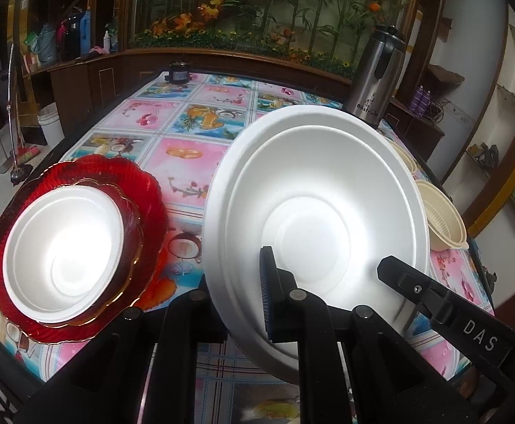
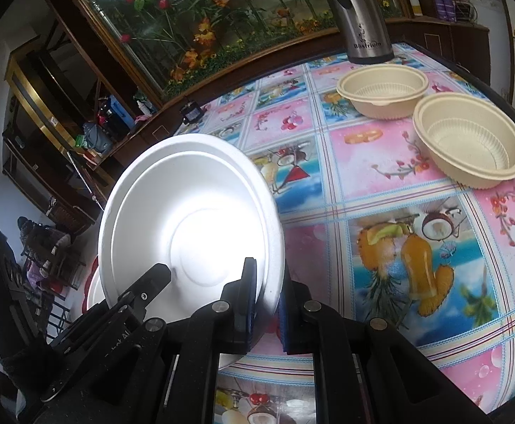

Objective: Organize plates and bowls
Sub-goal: 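Lift the white foam plate with the left tool toward the red plate stack, then lower the white foam plate onto the stack and open the left tool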

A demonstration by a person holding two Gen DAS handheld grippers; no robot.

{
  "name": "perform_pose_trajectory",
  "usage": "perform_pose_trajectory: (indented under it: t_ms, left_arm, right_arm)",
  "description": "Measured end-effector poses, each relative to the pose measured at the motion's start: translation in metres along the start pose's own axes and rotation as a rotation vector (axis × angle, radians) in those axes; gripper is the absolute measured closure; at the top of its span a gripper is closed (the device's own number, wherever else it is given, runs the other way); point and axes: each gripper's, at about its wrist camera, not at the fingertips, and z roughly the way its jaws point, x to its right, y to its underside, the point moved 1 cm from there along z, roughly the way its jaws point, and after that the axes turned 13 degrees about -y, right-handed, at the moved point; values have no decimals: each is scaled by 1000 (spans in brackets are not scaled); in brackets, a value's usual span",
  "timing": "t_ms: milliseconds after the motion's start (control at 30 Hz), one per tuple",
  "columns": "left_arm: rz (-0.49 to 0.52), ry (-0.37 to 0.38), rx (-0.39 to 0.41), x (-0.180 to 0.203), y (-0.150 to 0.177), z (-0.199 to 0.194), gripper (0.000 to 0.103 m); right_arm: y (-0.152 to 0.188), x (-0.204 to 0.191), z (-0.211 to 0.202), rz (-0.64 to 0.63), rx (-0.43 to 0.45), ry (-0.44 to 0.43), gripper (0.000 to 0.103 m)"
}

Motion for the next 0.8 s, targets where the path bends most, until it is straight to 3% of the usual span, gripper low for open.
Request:
perform_pose_trajectory:
  t_ms: [800]
  left_arm:
    - [-146,-111,58,-76,-10,-28,92]
  right_arm:
    - [-8,-84,25,-164,-39,-121,93]
